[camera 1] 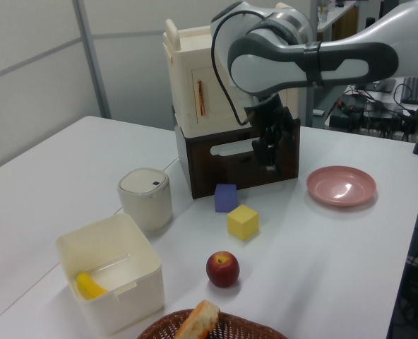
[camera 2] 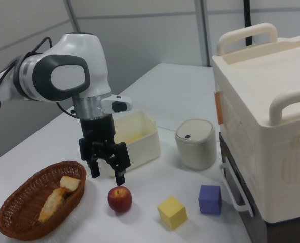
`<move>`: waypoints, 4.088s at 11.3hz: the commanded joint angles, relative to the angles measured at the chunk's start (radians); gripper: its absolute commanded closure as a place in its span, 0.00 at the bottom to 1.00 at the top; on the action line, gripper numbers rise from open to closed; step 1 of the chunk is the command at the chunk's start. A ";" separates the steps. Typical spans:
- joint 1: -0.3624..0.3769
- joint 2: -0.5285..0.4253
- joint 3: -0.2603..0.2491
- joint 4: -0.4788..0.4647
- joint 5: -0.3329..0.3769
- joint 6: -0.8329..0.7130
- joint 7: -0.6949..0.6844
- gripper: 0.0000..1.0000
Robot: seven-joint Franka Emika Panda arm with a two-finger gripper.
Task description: Put the bread on the table
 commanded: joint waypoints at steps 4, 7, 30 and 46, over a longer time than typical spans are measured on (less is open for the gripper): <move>-0.006 -0.010 -0.007 0.001 0.018 0.039 -0.018 0.00; -0.043 -0.015 -0.010 0.003 0.085 0.085 -0.036 0.00; 0.401 0.229 0.001 -0.062 0.254 0.260 0.020 0.00; 0.454 0.223 -0.005 -0.011 0.231 0.270 0.109 0.65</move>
